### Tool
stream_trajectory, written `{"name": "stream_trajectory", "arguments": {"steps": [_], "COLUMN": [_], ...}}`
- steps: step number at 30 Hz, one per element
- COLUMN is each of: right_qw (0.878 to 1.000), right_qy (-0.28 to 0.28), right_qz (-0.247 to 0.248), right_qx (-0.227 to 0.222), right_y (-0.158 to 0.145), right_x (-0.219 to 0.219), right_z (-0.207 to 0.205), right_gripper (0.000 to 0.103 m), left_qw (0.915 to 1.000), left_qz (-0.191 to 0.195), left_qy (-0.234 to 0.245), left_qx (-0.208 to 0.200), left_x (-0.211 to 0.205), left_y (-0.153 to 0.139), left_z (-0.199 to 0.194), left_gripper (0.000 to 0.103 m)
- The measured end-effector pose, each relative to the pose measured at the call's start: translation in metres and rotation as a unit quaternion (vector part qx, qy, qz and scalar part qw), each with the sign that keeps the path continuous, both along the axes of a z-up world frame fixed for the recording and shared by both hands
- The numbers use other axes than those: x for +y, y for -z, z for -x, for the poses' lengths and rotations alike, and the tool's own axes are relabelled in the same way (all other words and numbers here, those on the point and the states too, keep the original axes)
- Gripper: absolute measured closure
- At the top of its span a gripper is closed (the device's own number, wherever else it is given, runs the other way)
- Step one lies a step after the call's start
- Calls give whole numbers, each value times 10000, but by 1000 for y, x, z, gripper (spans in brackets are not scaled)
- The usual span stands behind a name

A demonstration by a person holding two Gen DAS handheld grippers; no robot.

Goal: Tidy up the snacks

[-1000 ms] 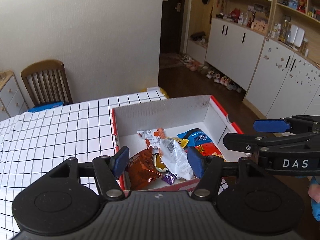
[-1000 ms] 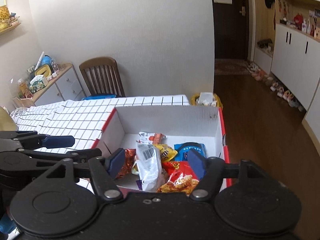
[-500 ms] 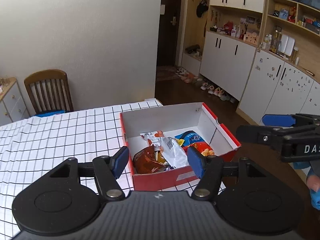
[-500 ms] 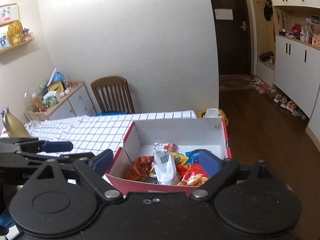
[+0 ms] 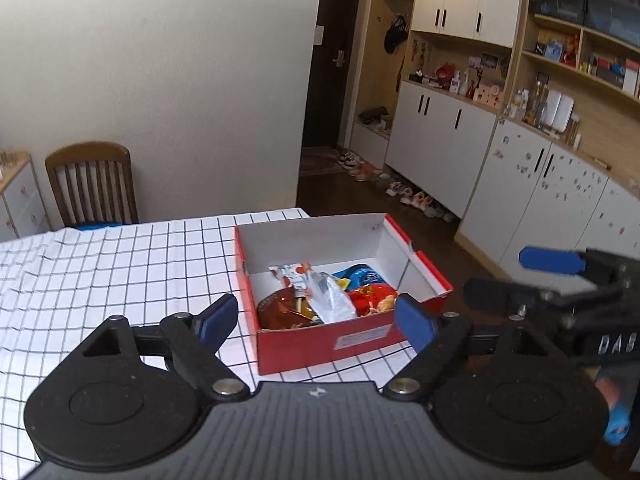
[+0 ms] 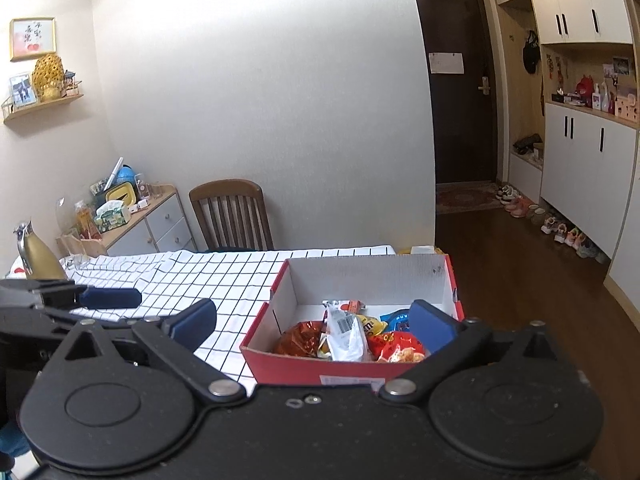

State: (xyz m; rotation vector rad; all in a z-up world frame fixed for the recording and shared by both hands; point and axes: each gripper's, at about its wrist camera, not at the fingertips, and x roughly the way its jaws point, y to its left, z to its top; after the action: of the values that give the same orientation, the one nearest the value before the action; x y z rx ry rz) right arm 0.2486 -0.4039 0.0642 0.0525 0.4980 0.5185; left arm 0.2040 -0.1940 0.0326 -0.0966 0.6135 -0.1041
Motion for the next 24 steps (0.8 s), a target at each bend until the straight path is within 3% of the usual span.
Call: {"name": "stream_trajectory", "arguments": {"steps": [8, 24], "right_qw": [9999, 9998], "right_qy": [59, 215], "right_qz": [44, -18], "right_qx": [-81, -48], "right_y": [-2, -9], "right_x": [2, 1], "right_z": [20, 15], "right_gripper": [0, 0], "left_qw": [9998, 9998], "left_qz": [145, 130], "left_qy": [-72, -86], "left_qx": [72, 84], "left_x": [2, 3], "left_y": [-3, -17], "left_z": [1, -1], "left_gripper": [14, 14]}}
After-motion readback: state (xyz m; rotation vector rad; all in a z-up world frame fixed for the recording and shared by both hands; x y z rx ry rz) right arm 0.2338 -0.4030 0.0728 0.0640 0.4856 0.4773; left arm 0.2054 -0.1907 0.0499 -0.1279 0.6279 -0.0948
